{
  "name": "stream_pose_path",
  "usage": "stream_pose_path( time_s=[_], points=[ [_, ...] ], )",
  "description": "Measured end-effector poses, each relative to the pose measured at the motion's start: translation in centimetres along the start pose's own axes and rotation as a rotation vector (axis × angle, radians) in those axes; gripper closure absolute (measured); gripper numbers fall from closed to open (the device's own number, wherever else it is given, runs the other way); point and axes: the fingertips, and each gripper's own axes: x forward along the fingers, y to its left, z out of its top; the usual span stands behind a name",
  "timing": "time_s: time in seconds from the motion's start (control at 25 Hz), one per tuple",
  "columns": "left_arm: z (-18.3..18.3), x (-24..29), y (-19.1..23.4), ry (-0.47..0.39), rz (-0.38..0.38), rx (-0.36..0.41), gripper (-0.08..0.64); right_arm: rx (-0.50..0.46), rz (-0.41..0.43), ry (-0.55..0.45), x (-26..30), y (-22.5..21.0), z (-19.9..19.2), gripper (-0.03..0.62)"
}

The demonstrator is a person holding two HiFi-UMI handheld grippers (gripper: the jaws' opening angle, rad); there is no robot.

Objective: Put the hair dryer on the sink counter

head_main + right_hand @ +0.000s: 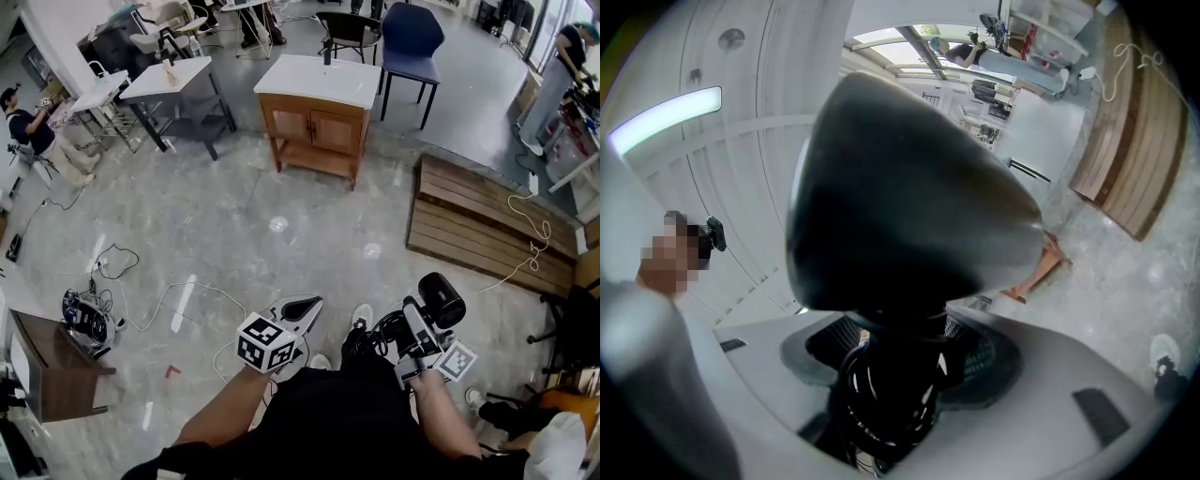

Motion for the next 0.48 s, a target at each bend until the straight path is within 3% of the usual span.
stream_pose_path(
  time_s=[0.24, 0.48],
  points=[
    [0.7, 2.1, 2.5, 0.026, 0.025, -0.016, 0.56, 0.049, -0.021, -0.006, 2.6, -3.1, 1.8, 0.347],
    [4.0, 5.7, 5.5, 0.03, 0.049, 0.002, 0.56, 0.073, -0.007, 0.001, 6.4, -6.0, 5.2, 0.347]
  ],
)
